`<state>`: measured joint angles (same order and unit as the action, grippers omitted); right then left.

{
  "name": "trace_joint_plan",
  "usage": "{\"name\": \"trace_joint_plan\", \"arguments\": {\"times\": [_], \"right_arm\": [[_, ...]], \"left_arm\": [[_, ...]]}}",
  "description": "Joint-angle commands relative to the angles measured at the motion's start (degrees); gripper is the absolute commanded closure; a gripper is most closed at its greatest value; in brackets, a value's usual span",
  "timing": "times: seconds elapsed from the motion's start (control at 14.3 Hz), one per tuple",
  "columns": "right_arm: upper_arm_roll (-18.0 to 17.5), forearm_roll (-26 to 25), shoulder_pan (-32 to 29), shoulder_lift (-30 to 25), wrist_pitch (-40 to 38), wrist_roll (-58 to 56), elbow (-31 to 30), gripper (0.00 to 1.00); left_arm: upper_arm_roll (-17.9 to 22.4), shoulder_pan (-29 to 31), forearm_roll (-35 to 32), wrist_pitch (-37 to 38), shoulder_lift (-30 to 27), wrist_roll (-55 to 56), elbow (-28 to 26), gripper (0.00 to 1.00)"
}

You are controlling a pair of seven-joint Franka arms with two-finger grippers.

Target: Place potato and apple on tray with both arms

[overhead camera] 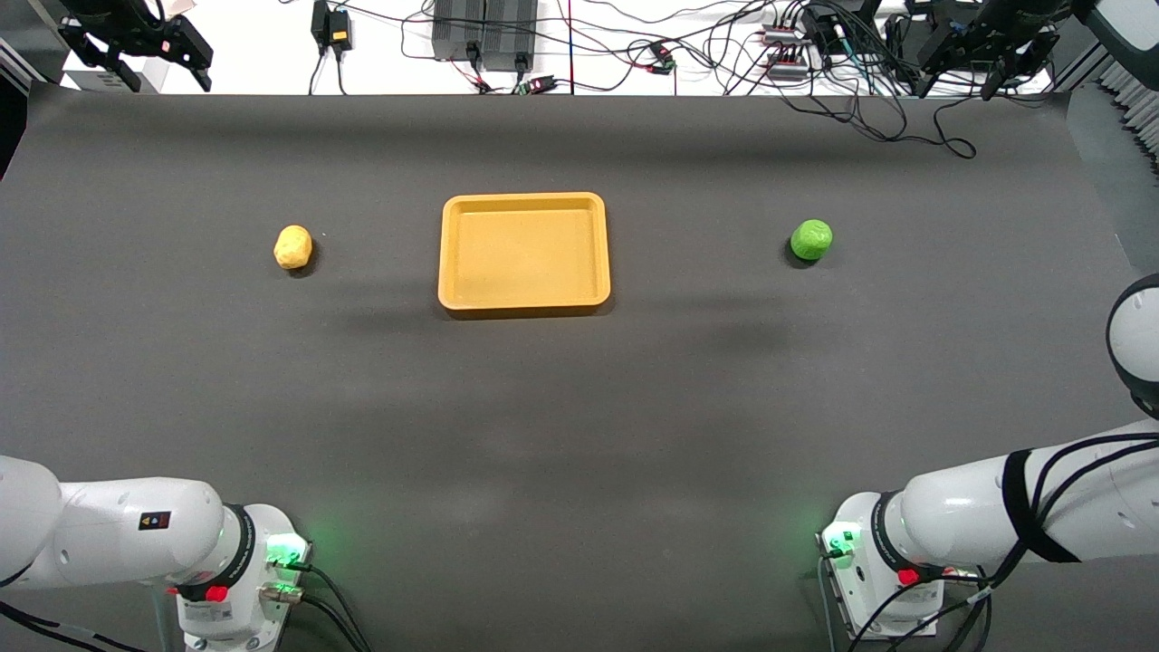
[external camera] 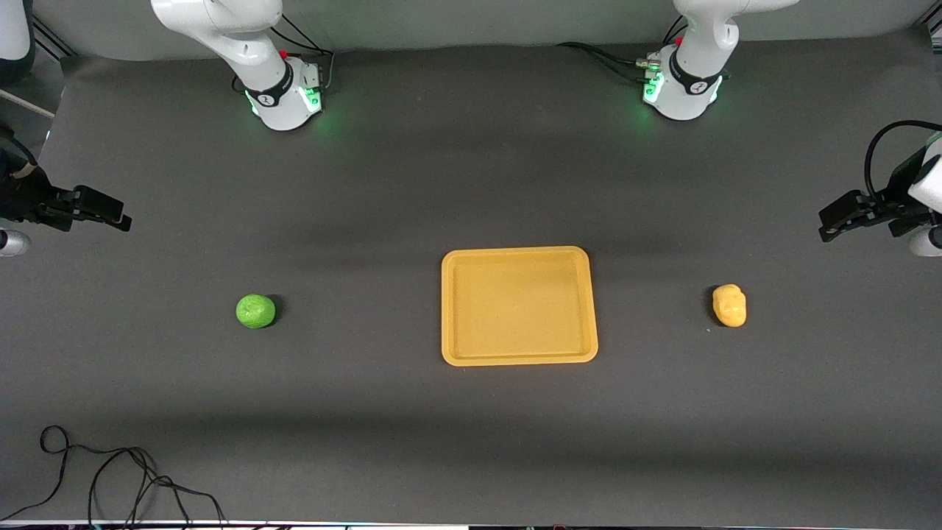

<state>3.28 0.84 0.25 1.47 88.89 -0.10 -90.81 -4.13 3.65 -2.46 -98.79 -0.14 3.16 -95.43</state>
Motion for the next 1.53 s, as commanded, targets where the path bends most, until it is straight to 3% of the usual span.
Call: {"name": "trace_joint_plan", "arguments": {"times": [0.0, 0.7, 1.12, 1.33, 1.47], "right_arm": [[0.32, -0.92, 0.63, -0.15, 0.32, -0.60, 0.11, 0.00], [0.32, -0.92, 0.54, -0.06, 1.02, -0.60, -0.07, 0.00], [0.32, -0.92, 0.54, -0.06, 1.37, -0.60, -0.24, 0.00], [0.41, -0.92, 0.63, -0.06, 1.37, -0.60, -0.25, 0.00], [0.32, -0.92, 0.54, -0.06, 1.37, -0.60, -0.25, 0.00]], "left_arm": [[0.27, -0.23, 0.17, -0.35, -0.39, -0.70, 0.25, 0.00], [0.88, 0.47, 0.26, 0.19, 1.54, 0.00, -1.33, 0.00], [0.97, 1.53, 1.14, -13.24, 5.49, -0.79, -11.51, 0.00], [1.06, 1.62, 1.14, -25.71, 7.43, -0.70, -18.98, 0.00], [1.06, 1.35, 1.05, -30.12, 10.93, -0.44, -20.67, 0.00]]}}
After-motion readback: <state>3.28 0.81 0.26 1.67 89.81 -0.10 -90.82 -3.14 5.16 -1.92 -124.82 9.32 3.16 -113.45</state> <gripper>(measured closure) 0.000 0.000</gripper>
